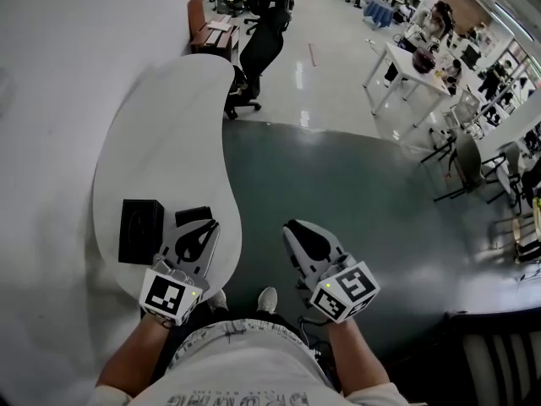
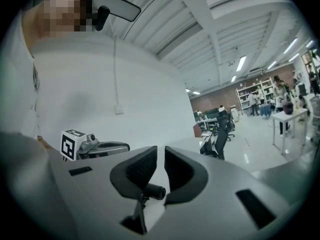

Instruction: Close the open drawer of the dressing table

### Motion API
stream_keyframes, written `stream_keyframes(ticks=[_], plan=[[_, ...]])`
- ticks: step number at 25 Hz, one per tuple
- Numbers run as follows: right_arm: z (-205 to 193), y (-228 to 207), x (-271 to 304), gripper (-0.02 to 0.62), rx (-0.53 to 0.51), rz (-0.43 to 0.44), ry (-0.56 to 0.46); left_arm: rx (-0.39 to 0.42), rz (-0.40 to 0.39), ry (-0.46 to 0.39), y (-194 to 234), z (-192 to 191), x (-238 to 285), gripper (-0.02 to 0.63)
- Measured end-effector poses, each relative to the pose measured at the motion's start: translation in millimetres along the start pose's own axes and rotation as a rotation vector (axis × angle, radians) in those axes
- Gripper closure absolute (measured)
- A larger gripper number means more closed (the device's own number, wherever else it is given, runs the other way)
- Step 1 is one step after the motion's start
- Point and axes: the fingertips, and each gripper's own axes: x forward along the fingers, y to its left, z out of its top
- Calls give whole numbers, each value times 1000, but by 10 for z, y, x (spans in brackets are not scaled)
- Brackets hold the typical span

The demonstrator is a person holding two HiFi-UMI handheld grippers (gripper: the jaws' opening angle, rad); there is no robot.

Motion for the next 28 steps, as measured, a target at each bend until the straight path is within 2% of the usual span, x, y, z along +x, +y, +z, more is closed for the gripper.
stream_keyframes(ticks=[12, 28], plan=[[88, 261, 72, 566, -29, 1, -24, 21, -28, -26, 115, 78, -75, 575], [84, 435, 320, 586, -13, 27, -29, 3, -20, -33, 375, 25, -110, 575]])
